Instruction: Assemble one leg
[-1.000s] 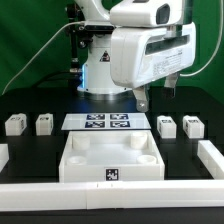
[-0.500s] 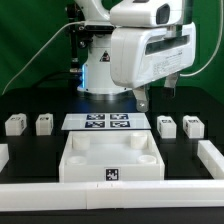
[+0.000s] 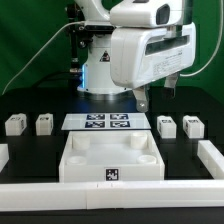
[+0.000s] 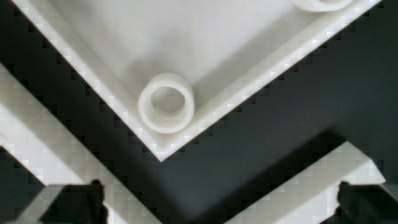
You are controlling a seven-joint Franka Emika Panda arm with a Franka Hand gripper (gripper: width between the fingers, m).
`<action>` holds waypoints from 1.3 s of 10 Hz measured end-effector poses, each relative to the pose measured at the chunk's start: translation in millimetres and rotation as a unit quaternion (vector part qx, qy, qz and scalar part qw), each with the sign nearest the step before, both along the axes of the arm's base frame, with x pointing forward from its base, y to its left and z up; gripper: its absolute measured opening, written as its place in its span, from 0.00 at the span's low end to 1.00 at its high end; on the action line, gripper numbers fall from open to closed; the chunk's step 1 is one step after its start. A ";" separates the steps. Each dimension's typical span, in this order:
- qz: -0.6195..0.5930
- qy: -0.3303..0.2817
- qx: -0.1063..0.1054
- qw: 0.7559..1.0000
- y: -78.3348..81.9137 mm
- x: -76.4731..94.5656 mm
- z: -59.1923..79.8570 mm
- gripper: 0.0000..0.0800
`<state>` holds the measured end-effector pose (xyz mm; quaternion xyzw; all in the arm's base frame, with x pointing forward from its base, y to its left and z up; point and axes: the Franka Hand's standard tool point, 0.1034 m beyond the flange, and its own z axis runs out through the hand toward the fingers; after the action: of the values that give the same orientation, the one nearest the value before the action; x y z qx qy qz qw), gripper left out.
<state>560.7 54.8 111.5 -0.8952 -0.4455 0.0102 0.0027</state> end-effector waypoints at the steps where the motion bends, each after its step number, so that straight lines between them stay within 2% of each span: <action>1: 0.015 0.002 0.000 1.000 -2.2 -11.2 -5.2 0.81; 4: 0.076 0.009 0.000 0.997 -10.7 -52.2 -20.5 0.81; 6: 0.130 0.022 0.002 0.991 -20.8 -68.7 -30.8 0.81; 13: 0.131 0.027 0.002 0.991 -23.3 -71.6 -34.5 0.81</action>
Offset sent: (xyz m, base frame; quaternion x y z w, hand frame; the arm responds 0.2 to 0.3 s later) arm -0.0568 -0.0126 -0.0152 -0.0084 0.0052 -0.1329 0.9911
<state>489.1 31.5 77.1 -0.8285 -0.5587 0.0336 0.0153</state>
